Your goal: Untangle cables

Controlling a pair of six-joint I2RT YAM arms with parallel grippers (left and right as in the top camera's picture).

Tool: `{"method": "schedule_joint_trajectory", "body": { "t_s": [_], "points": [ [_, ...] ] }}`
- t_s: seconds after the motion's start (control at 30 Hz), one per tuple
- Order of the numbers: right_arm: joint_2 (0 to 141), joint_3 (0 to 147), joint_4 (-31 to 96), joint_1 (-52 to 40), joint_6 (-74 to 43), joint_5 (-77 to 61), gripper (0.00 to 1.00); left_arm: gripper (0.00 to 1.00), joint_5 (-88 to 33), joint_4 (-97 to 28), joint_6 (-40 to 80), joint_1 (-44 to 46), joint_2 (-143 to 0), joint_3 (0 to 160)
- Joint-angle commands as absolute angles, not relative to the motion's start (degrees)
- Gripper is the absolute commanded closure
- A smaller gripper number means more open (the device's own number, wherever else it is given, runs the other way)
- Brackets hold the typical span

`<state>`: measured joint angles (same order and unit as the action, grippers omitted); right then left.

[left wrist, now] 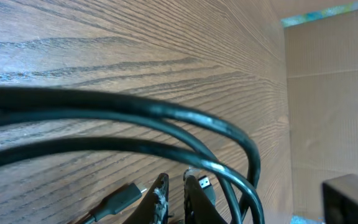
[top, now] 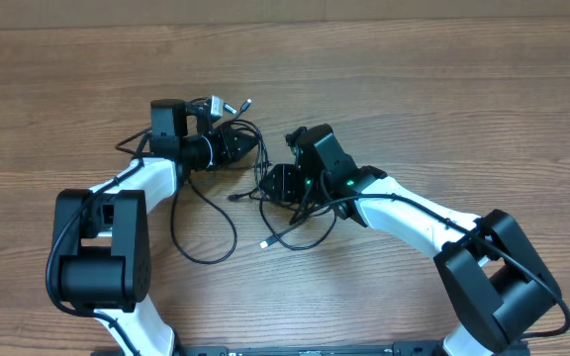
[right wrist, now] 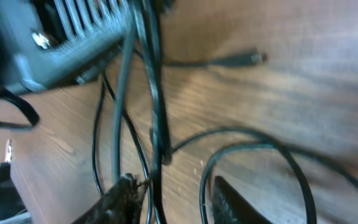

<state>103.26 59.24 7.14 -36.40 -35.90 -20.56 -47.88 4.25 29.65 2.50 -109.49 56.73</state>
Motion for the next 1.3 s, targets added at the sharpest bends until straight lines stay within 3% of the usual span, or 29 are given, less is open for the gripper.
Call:
{"method": "schedule_joint_trajectory", "body": {
  "t_s": [0.0, 0.17, 0.57, 0.77, 1.27],
  "points": [
    [103.04, 60.07, 5.15, -36.60, -35.75, -17.58, 0.69, 0.89, -47.57, 4.29, 28.93, 2.26, -107.98, 56.73],
    [103.26, 60.07, 4.01, -36.64, -36.14, -13.56, 0.76, 0.89, -47.57, 4.29, 28.93, 2.26, -107.98, 56.73],
    [106.56, 60.07, -1.02, -36.69, -36.14, -13.52, 0.76, 0.88, -47.57, 4.32, 28.93, 2.26, -107.98, 56.73],
    [107.28, 60.07, -0.97, -36.69, -36.16, -9.85, 0.83, 0.88, -47.59, 4.32, 28.93, 2.26, -107.98, 56.73],
    [107.42, 60.07, 1.17, -36.93, -36.18, -4.95, 0.83, 0.87, -47.57, 4.32, 28.93, 2.26, -107.98, 56.73]
  ]
}}
